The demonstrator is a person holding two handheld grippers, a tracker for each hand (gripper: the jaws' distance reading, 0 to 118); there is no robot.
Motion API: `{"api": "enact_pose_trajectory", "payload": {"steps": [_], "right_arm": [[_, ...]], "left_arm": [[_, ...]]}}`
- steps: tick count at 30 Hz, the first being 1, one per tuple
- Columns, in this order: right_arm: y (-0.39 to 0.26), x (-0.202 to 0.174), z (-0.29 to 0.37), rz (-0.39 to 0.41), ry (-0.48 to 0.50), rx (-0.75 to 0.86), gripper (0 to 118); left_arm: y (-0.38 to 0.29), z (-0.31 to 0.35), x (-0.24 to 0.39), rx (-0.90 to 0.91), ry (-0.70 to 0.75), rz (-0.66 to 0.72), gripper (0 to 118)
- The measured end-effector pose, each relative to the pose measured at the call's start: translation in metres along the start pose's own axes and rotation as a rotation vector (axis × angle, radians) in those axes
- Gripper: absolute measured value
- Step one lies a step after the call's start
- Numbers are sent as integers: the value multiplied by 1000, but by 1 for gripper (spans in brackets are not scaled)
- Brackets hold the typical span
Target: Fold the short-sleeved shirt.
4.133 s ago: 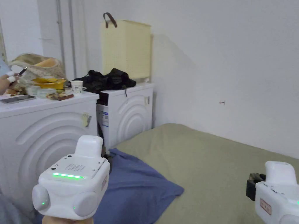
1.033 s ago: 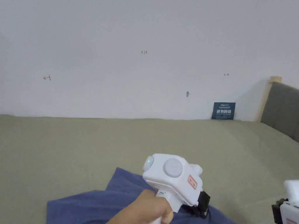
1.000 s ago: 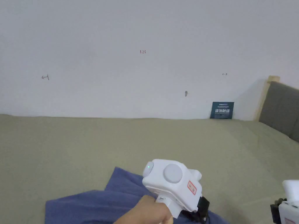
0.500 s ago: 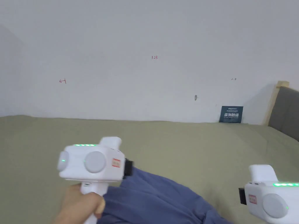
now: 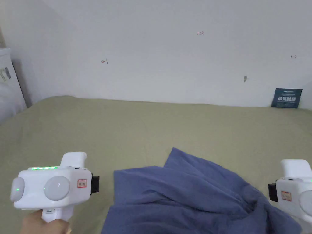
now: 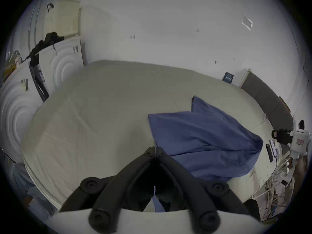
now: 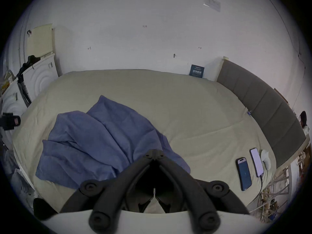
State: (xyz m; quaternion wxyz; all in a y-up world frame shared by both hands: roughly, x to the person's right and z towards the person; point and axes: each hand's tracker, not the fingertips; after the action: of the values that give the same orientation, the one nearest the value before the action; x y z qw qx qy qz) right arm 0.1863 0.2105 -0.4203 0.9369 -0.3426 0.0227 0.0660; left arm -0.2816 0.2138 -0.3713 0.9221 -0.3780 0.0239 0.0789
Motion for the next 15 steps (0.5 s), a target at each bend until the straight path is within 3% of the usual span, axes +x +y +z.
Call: {"api": "enact_pose_trajectory", "payload": {"steps": [8, 9, 10, 11, 12, 13, 15], "right_arm": [[10, 11, -12, 21, -9, -5, 0], [9, 13, -12, 21, -11, -8, 0], [9, 15, -15, 23, -15, -11, 0], [10, 17, -19, 31, -24, -14, 0], [11, 19, -22, 35, -32, -19, 0], [10, 20, -23, 34, -37, -22, 0], [10, 24, -31, 31, -37, -37, 0]], "left_arm": [[76, -100, 5, -163, -6, -14, 4], [87, -115, 4, -183, -15, 4, 13], [100, -134, 4, -227, -25, 10, 33], [111, -152, 3, -263, -33, 30, 77], [120, -174, 3, -308, -28, 38, 106], [127, -196, 5, -360, -10, 12, 118], [135, -232, 6, -406, 2, -18, 118]]}}
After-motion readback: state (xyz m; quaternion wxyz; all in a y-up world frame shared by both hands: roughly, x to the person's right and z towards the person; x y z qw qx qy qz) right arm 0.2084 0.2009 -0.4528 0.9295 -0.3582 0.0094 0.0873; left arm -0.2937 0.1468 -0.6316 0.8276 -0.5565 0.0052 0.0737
